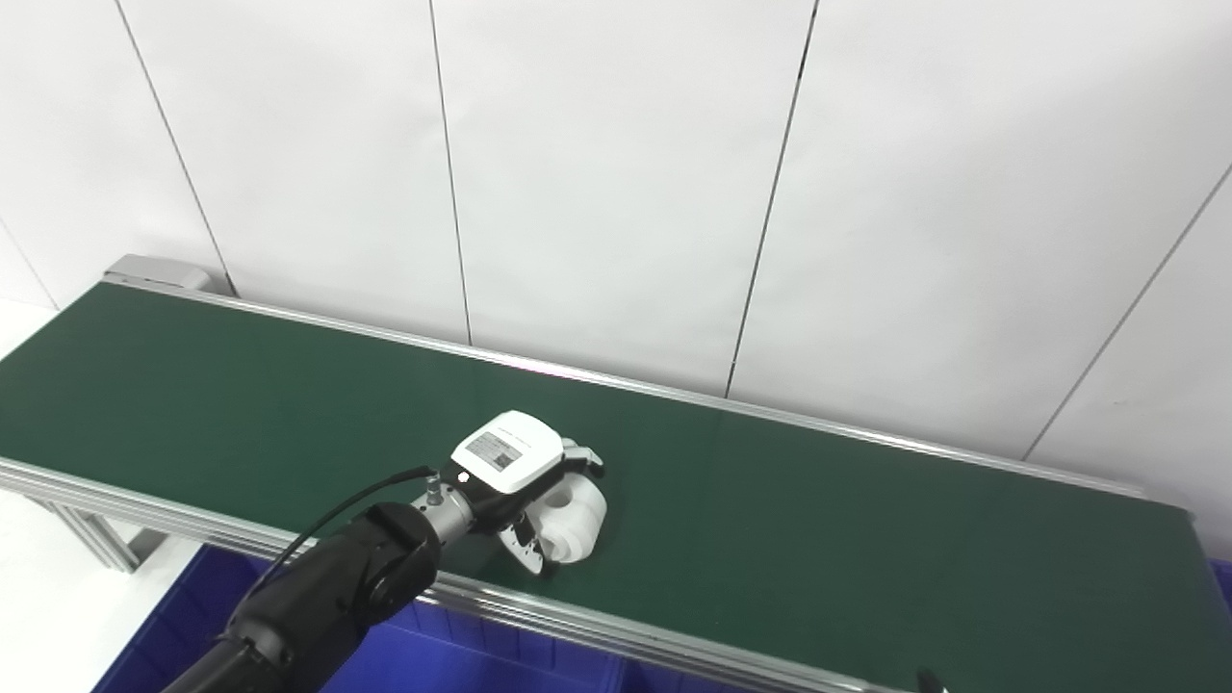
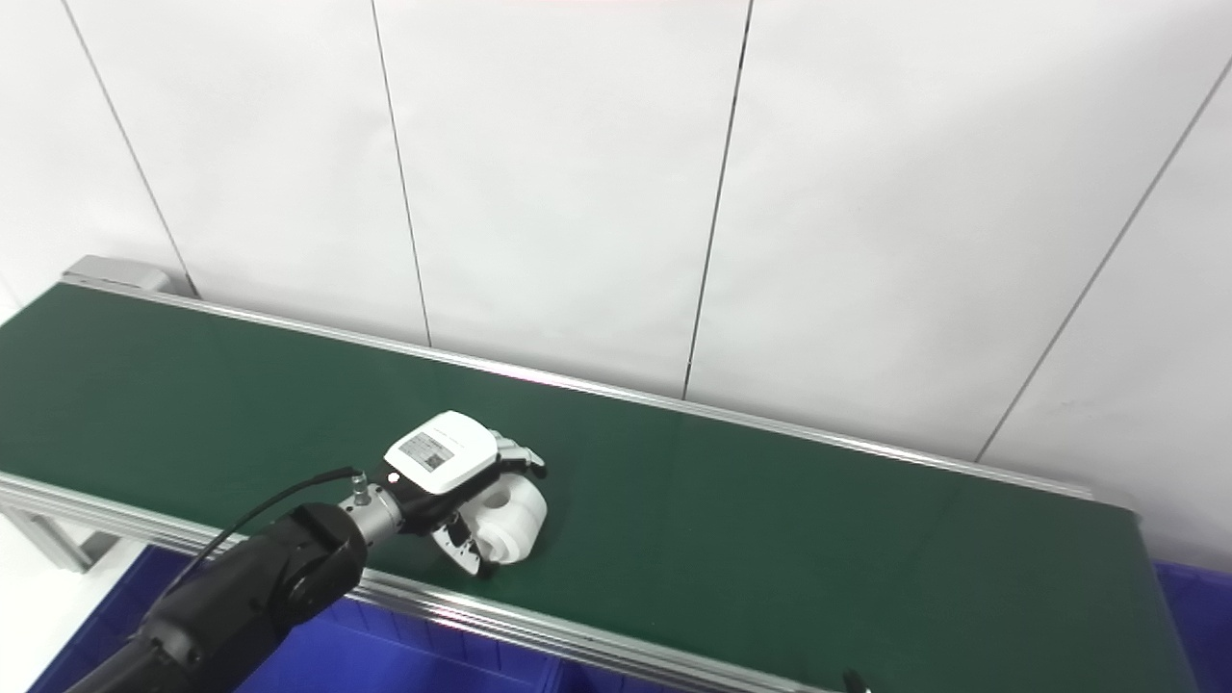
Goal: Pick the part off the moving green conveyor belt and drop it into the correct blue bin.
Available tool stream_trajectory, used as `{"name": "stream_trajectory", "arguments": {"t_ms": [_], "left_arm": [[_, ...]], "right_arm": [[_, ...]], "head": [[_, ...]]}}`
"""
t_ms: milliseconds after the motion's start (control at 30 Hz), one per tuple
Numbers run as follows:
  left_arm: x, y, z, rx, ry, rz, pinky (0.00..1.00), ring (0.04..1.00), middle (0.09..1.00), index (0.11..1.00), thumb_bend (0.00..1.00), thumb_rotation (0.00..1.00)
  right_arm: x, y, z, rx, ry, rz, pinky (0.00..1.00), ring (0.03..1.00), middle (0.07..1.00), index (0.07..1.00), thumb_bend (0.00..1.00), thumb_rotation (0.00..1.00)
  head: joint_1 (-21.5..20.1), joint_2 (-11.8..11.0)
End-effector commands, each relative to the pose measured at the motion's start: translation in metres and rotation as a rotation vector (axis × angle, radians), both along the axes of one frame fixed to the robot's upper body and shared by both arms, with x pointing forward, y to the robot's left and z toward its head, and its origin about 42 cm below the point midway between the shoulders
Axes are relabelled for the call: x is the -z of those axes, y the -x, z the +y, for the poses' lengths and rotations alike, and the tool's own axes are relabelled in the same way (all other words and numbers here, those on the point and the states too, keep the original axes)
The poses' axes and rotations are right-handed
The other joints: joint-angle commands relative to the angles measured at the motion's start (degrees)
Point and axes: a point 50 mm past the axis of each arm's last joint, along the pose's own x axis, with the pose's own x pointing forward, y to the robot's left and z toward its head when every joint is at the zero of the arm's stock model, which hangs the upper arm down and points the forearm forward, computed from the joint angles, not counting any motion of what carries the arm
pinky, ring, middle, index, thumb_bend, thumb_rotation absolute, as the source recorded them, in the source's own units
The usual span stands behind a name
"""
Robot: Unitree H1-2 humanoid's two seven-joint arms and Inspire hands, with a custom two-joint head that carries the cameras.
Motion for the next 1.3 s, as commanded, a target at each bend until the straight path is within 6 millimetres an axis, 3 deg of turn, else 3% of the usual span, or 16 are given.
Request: {"name": "stream_trajectory", "arguments": {"t_ms": [0, 100, 467, 633, 733, 767, 833, 933, 1033, 1267], "left_arm": [[-0.016, -0.012, 0.008, -0.027, 0.002, -0.096, 0.37, 0.443, 0.479, 0.572, 0.62, 0.02], [-0.014, -0.012, 0.008, -0.022, 0.015, -0.092, 0.34, 0.400, 0.433, 0.530, 0.53, 0.00], [-0.017, -0.007, 0.002, -0.024, 0.189, -0.014, 0.39, 0.405, 0.432, 0.527, 0.52, 0.00], [-0.036, 0.003, 0.000, 0.009, 0.228, -0.002, 0.39, 0.395, 0.435, 0.529, 0.52, 0.00], [-0.059, 0.017, -0.002, 0.056, 0.210, -0.030, 0.38, 0.390, 0.431, 0.529, 0.52, 0.00], [-0.064, 0.022, -0.003, 0.064, 0.205, -0.034, 0.37, 0.383, 0.426, 0.530, 0.52, 0.00], [-0.076, 0.040, 0.002, 0.088, 0.181, -0.049, 0.35, 0.372, 0.451, 0.511, 0.52, 0.00], [-0.083, 0.058, 0.014, 0.090, 0.136, -0.047, 0.34, 0.362, 0.472, 0.497, 0.52, 0.00], [-0.078, 0.079, 0.033, 0.069, 0.108, -0.036, 0.34, 0.367, 0.480, 0.492, 0.52, 0.00], [-0.055, 0.113, 0.072, 0.004, 0.086, 0.056, 0.30, 0.355, 0.481, 0.491, 0.52, 0.00]], "right_arm": [[-0.008, -0.003, 0.002, -0.005, -0.005, -0.039, 0.90, 0.935, 0.983, 0.968, 0.71, 1.00], [-0.009, -0.003, 0.002, -0.005, -0.008, -0.041, 0.90, 0.934, 0.983, 0.967, 0.69, 1.00], [-0.012, -0.002, 0.003, -0.006, 0.001, -0.037, 0.88, 0.928, 0.980, 0.966, 0.70, 1.00], [-0.015, -0.002, 0.005, 0.002, -0.005, -0.041, 0.87, 0.926, 0.975, 0.959, 0.71, 1.00], [-0.020, -0.002, 0.007, 0.007, -0.008, -0.046, 0.86, 0.922, 0.972, 0.958, 0.71, 1.00], [-0.021, -0.002, 0.007, 0.008, -0.010, -0.048, 0.87, 0.923, 0.974, 0.957, 0.70, 1.00], [-0.027, -0.003, 0.007, 0.015, -0.016, -0.051, 0.87, 0.922, 0.972, 0.957, 0.69, 1.00], [-0.037, -0.002, 0.008, 0.018, -0.021, -0.052, 0.88, 0.921, 0.967, 0.958, 0.70, 1.00], [-0.047, -0.002, 0.009, 0.015, -0.020, -0.058, 0.87, 0.914, 0.963, 0.956, 0.68, 1.00], [-0.060, -0.010, 0.013, 0.009, -0.037, -0.060, 0.87, 0.909, 0.956, 0.947, 0.68, 1.00]], "head": [[-0.07, 0.08], [-0.18, 0.20], [-0.41, 0.52], [-0.15, 1.81], [0.08, 4.97], [0.08, 4.97], [-0.06, 8.26], [-0.75, 10.44], [-2.57, 12.55], [-3.35, 15.08]]}}
